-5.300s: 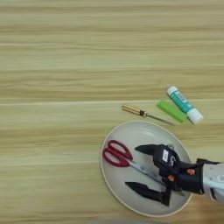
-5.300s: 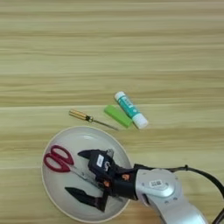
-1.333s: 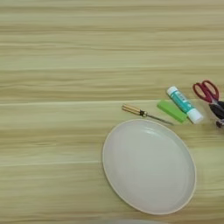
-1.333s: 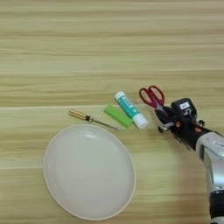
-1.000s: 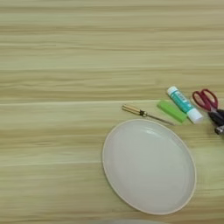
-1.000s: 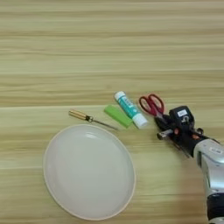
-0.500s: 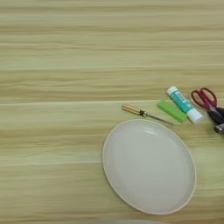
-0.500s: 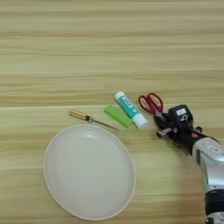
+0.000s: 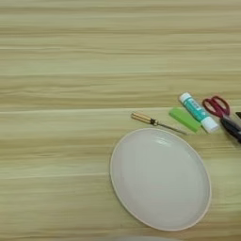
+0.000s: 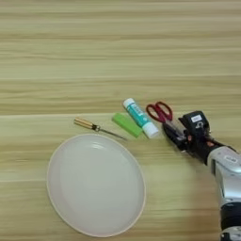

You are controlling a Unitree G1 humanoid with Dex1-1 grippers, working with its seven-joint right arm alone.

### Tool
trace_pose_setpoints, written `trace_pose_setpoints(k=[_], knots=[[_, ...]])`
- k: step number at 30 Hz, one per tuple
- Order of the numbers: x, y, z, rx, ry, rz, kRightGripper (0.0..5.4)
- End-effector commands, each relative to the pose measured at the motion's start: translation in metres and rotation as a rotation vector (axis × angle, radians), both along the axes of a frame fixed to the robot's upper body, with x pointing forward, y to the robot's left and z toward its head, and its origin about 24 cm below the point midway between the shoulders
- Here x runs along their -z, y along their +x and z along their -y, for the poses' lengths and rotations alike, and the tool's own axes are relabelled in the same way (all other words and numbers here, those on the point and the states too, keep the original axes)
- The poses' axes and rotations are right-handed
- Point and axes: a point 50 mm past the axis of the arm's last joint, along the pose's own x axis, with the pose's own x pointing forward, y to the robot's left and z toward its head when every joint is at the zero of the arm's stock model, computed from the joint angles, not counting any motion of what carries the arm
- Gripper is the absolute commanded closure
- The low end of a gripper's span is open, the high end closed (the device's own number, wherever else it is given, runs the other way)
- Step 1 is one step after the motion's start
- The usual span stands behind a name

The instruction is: Move the objects on the table

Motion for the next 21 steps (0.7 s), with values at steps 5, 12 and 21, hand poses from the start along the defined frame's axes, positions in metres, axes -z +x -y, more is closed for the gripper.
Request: trace_pose_setpoints(k=[5, 12, 21], knots=[[-0.065, 0.021, 0.0, -0.02, -0.045, 0.265, 1.83], [-0.088, 0.021, -0.013, -0.061, -0.038, 0.354, 1.09], [-0.107, 0.016, -0.037, -0.154, -0.022, 0.417, 0.25]])
